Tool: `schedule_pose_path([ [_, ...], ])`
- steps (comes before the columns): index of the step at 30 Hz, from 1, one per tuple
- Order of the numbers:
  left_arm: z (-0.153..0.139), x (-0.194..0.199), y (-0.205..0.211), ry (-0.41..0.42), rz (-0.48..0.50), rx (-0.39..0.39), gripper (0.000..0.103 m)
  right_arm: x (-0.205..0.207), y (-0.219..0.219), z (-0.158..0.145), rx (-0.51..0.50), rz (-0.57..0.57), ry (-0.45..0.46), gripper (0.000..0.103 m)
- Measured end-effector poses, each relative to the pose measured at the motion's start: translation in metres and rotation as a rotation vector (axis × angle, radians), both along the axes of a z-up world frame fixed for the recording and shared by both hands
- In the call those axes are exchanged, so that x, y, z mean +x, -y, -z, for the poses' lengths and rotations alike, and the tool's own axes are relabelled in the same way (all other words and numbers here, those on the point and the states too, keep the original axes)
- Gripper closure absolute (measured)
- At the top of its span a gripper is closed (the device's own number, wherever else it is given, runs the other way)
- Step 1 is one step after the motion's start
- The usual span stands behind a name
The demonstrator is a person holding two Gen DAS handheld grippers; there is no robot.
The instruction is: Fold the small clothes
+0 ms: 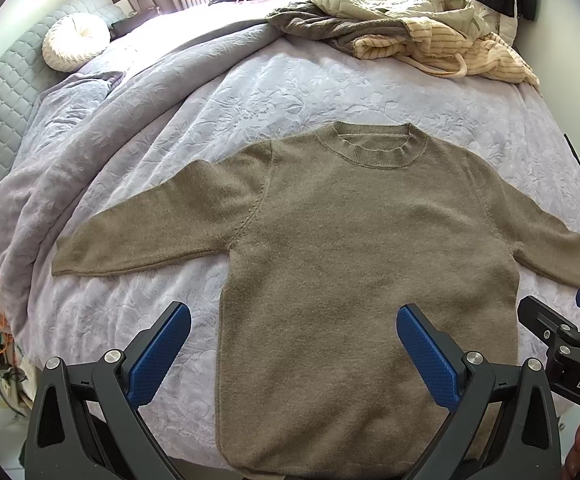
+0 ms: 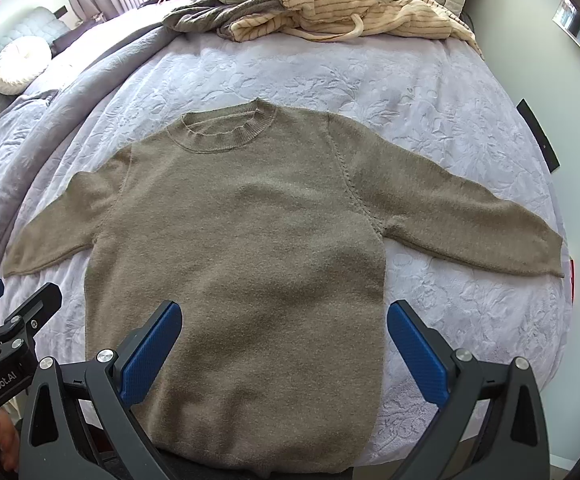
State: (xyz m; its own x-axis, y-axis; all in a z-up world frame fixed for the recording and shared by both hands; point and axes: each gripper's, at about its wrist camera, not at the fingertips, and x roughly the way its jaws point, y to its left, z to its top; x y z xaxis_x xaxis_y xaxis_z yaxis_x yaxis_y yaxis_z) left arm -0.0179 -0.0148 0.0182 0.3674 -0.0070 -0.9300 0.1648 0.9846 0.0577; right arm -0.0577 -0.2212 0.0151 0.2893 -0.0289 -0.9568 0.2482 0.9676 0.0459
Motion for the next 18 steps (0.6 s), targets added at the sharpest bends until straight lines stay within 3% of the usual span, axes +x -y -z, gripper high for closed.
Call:
schedule_pose_path([
  [15, 0.008, 0.003, -0.006, -0.048, -0.021, -0.037, 0.000, 0.000, 0.002, 0.003, 0.031, 0.015, -0.087, 0.001],
  [18, 0.009, 0.005, -0.009, -0.058, -0.024, -0.055, 0.000, 0.002, 0.000, 0.006, 0.021, 0.012, -0.042, 0.001],
])
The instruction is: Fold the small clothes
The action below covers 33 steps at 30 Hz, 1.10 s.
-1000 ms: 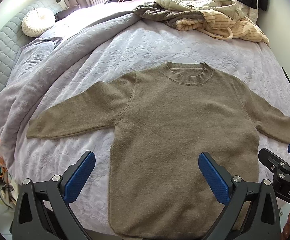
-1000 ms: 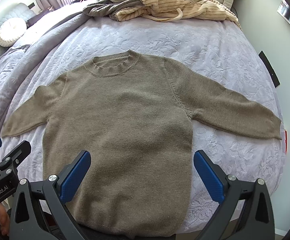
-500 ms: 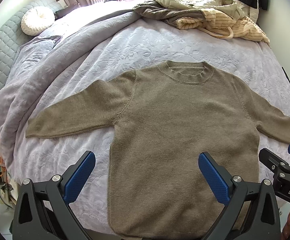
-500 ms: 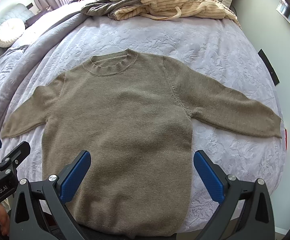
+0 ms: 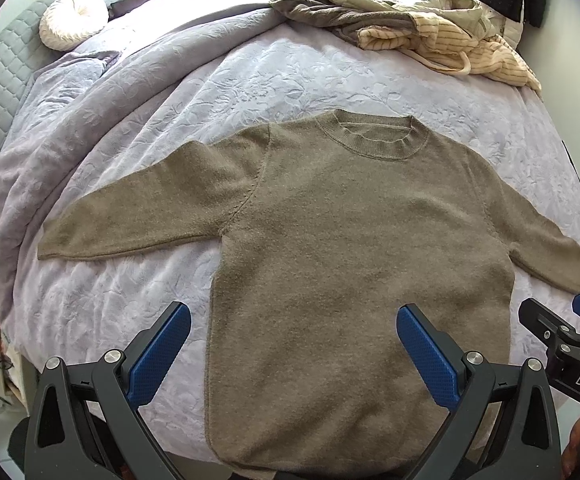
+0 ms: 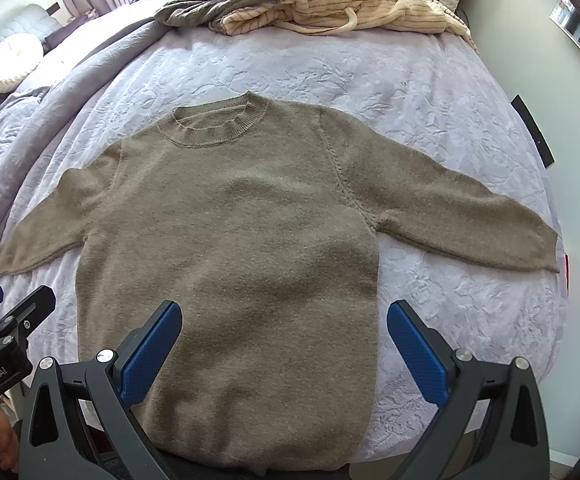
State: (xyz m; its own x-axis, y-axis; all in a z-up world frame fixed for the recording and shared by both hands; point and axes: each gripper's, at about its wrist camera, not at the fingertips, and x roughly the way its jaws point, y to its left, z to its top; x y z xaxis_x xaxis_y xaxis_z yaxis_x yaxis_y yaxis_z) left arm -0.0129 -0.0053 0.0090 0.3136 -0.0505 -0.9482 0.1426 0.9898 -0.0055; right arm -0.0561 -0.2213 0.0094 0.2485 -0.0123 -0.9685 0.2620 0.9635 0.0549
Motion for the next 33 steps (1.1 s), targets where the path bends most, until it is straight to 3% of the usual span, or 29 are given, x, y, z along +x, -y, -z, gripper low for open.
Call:
schedule_pose_path([
  [11, 0.015, 0.013, -0.015, -0.050, -0.030, -0.067, 0.000, 0.008, -0.006, 0.010, -0.022, 0.000, -0.063, 0.001],
  [20, 0.052, 0.022, -0.056, -0.118, -0.079, -0.152, 0.000, 0.008, -0.035, 0.032, -0.004, -0.039, -0.111, 0.001],
  [24, 0.077, 0.032, -0.105, -0.134, -0.173, -0.207, 0.000, 0.005, -0.063, 0.040, 0.024, -0.094, -0.119, 0.001],
  [33, 0.144, 0.071, -0.255, -0.108, -0.488, -0.300, 0.000, 0.009, -0.127, 0.046, 0.023, -0.206, -0.140, 0.001],
])
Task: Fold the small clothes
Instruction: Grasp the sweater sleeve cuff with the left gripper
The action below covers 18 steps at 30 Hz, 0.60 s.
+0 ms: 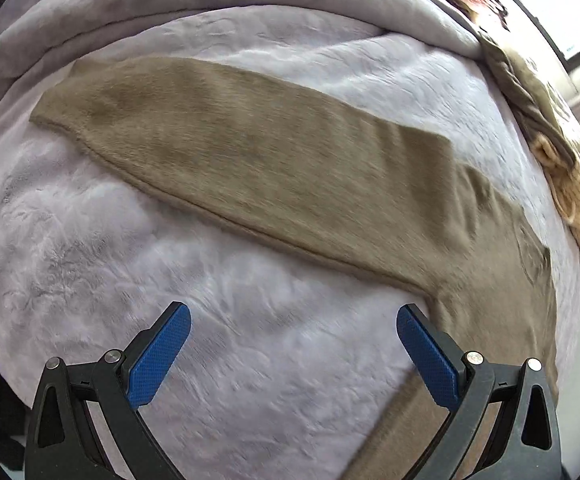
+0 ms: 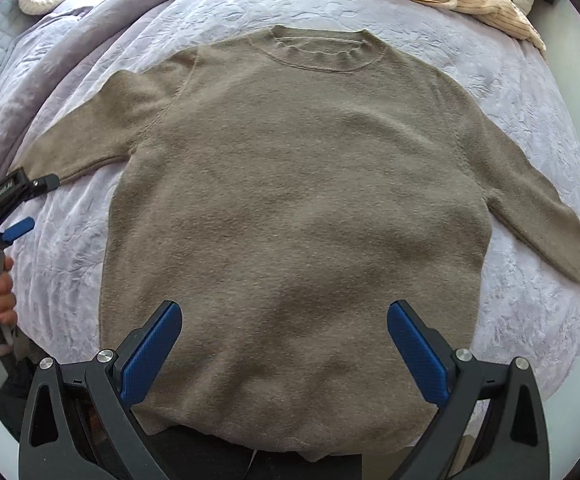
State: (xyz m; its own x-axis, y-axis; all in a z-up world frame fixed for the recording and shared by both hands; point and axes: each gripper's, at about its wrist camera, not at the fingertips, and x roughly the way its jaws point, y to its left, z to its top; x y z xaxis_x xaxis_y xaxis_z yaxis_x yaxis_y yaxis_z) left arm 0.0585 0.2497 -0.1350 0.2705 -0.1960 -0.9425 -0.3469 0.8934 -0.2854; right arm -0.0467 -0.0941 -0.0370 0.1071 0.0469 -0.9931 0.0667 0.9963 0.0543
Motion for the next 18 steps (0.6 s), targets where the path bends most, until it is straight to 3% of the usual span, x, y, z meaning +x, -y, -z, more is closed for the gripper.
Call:
schedule_pose_path([
  [5, 0.045, 0.027, -0.056, -0.017, -0.139, -0.147, 0.000, 0.000, -0.025, 0.004, -0.016, -0.034, -0.032, 0.001],
  [8, 0.045, 0.035, -0.070, 0.034, -0.202, -0.192, 0.000, -0.003, -0.035, 0.003, -0.027, -0.041, -0.037, 0.001],
  [9, 0.042, 0.036, -0.075, 0.060, -0.231, -0.190, 0.007, -0.003, -0.036, 0.004, -0.032, -0.041, -0.037, 0.001],
  [11, 0.039, 0.038, -0.082, 0.075, -0.276, -0.171, 0.034, -0.005, -0.038, 0.001, -0.027, -0.035, -0.036, 0.001],
  [13, 0.039, 0.040, -0.092, 0.097, -0.290, -0.203, 0.085, -0.006, -0.038, 0.002, -0.022, -0.025, -0.031, 0.001],
  [14, 0.040, 0.040, -0.096, 0.125, -0.287, -0.241, 0.092, -0.007, -0.037, 0.001, -0.017, -0.021, -0.030, 0.001],
  [15, 0.039, 0.040, -0.098, 0.142, -0.295, -0.252, 0.093, -0.008, -0.036, 0.001, -0.014, -0.018, -0.027, 0.001],
  [18, 0.020, 0.042, -0.089, 0.196, -0.262, -0.169, 0.093, -0.011, -0.030, 0.000, -0.004, -0.013, -0.022, 0.001],
])
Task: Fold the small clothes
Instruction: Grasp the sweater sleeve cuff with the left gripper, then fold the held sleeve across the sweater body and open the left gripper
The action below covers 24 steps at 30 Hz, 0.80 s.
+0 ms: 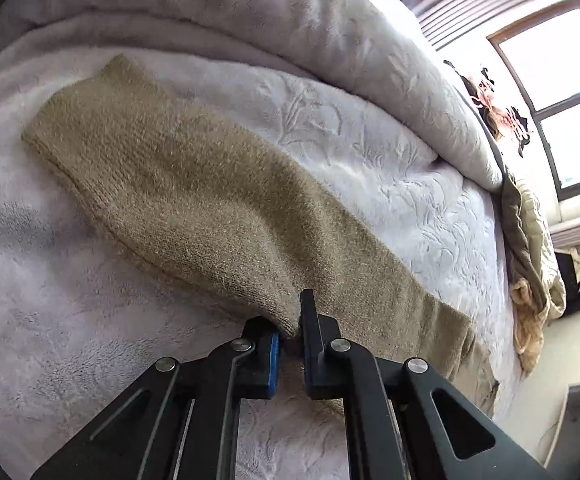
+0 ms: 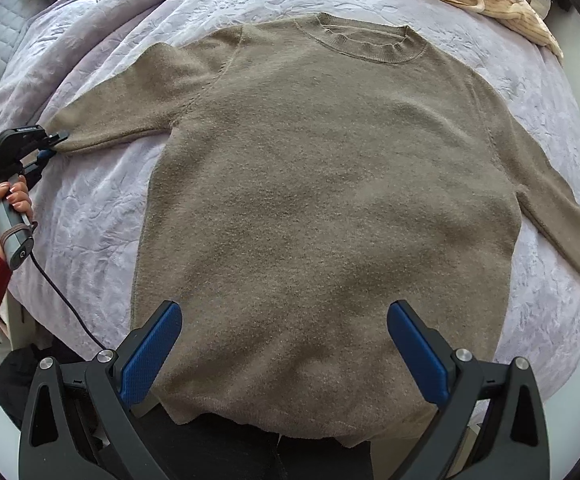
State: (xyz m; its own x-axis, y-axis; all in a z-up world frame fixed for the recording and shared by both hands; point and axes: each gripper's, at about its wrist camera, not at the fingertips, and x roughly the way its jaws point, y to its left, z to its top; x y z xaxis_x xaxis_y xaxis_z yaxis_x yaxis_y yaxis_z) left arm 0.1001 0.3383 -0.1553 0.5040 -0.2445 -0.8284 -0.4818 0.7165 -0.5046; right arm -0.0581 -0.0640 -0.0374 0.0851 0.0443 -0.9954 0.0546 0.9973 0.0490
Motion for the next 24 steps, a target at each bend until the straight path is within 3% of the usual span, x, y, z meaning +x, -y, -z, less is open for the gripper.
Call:
schedule_pose_path([
  [5, -0.055, 0.009, 0.048, 0.132, 0.119, 0.154, 0.093, -0.002, 0.021, 0.002, 0.021, 0.013, 0.009, 0.001],
  [8, -0.090, 0.012, 0.100, 0.224, 0.241, 0.222, 0.093, -0.002, 0.041, 0.000, 0.035, 0.038, 0.022, 0.001],
  [13, -0.126, 0.015, 0.208, 0.336, 0.463, 0.231, 0.093, -0.006, 0.080, -0.002, 0.043, 0.088, 0.041, 0.001],
  [16, -0.125, 0.015, 0.282, 0.350, 0.609, 0.245, 0.093, -0.009, 0.111, 0.003, 0.045, 0.138, 0.036, 0.001],
  [20, -0.099, 0.012, 0.369, 0.305, 0.773, 0.217, 0.093, -0.018, 0.151, 0.011, 0.041, 0.217, 0.025, 0.001],
  [24, -0.058, -0.003, 0.431, 0.215, 0.892, 0.318, 0.093, -0.027, 0.181, 0.024, 0.040, 0.278, -0.002, 0.001],
])
